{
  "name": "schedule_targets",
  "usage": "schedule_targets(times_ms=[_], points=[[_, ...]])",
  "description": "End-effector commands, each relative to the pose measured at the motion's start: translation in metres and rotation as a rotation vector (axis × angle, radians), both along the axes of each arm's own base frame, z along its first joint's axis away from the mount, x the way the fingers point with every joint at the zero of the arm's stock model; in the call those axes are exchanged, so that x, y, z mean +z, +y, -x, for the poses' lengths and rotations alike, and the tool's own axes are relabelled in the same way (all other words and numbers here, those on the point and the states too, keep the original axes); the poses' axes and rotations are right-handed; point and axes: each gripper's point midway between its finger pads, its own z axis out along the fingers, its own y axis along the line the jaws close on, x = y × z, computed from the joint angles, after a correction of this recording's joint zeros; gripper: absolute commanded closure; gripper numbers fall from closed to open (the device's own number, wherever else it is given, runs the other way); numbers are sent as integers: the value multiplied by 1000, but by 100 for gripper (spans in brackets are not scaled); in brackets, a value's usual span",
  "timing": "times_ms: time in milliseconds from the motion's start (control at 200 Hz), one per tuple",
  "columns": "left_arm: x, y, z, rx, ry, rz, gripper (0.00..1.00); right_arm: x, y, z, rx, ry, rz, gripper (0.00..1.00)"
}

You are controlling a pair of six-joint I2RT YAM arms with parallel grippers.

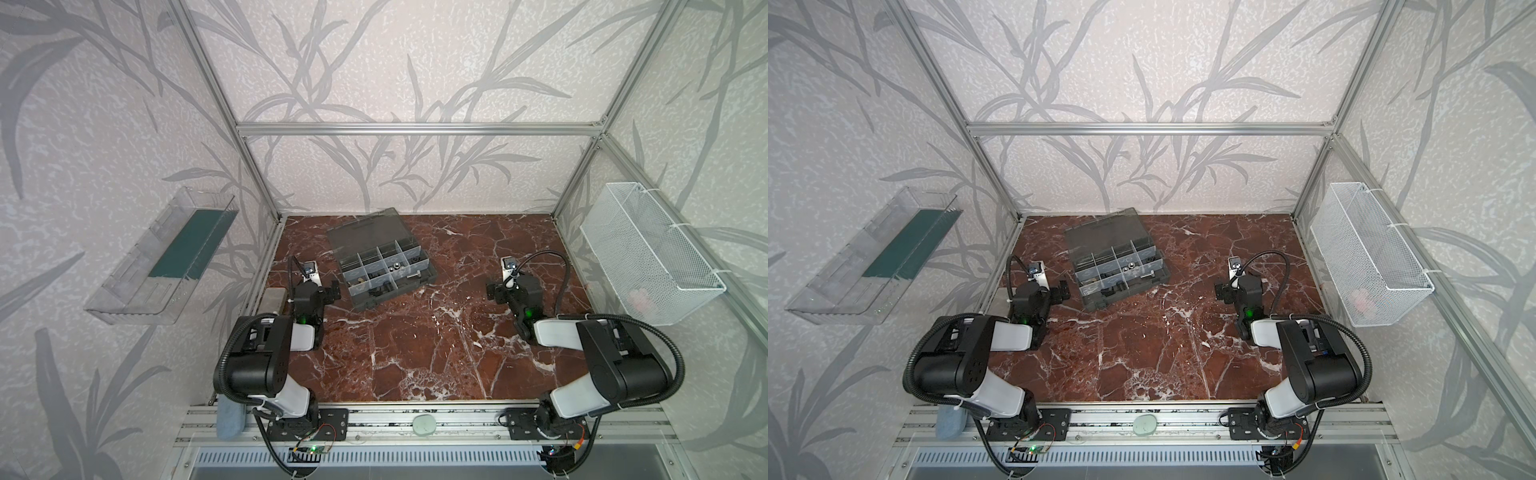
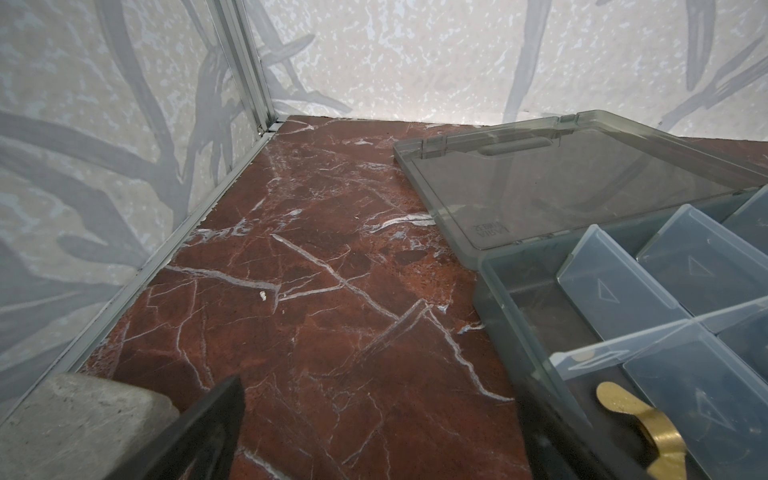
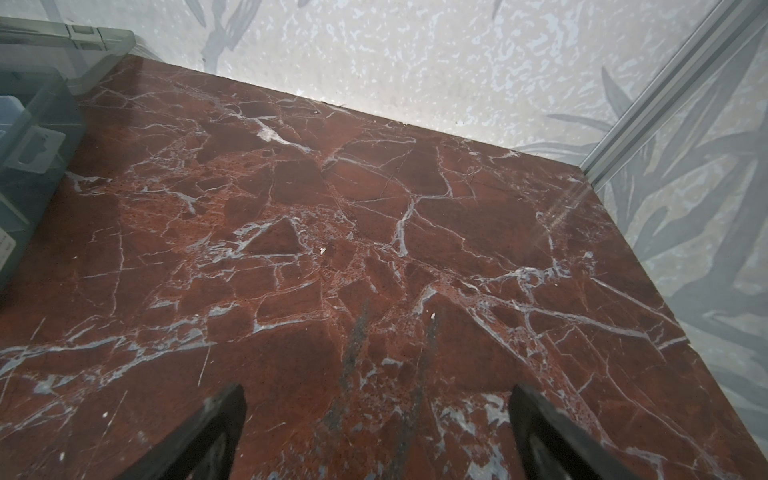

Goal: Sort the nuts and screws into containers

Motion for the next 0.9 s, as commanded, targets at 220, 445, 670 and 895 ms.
schedule_targets(times_ms=[220, 445, 670, 895], points=[[5, 0, -4, -13, -14, -18, 1, 7, -3, -5, -19, -26, -14, 1], [5, -1, -5, -14, -14, -18, 1, 7, -3, -6, -19, -23, -17, 1], [6, 0, -5, -13, -16, -18, 1, 6, -3, -6, -20, -19, -19, 1], [5, 0, -4, -13, -13, -18, 1, 6, -4, -6, -20, -18, -21, 1]])
